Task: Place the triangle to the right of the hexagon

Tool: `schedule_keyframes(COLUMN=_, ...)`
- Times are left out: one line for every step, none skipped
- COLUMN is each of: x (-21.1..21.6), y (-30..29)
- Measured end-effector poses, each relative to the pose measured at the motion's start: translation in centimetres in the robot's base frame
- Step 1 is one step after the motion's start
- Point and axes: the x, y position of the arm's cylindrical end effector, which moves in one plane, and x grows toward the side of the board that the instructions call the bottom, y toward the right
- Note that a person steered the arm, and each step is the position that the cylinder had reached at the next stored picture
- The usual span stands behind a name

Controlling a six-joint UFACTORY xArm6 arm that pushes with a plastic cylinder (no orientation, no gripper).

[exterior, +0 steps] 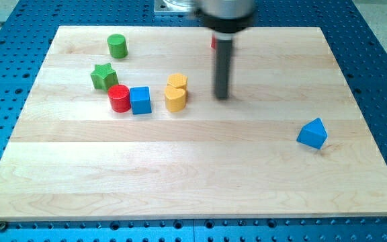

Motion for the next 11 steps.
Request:
schedule_keyframes(x=1.1, y=13.5)
schedule_keyframes(x=7.8, y=17.8)
schedule_keyframes(x=12.1, y=13.0)
schedule_keyframes(x=8.9, y=6.2)
schedule_keyframes(x=5.7, y=-0.6)
schedule_keyframes(x=5.8, y=-2.5)
schedule_keyframes(x=10.4, y=-1.6)
schedule_keyframes(x=10.7, y=-3.9)
schedule_keyframes(x=7.8, y=-7.2)
schedule_keyframes(x=5.5, y=-9.2)
schedule_keyframes(x=3.8, y=-10.0)
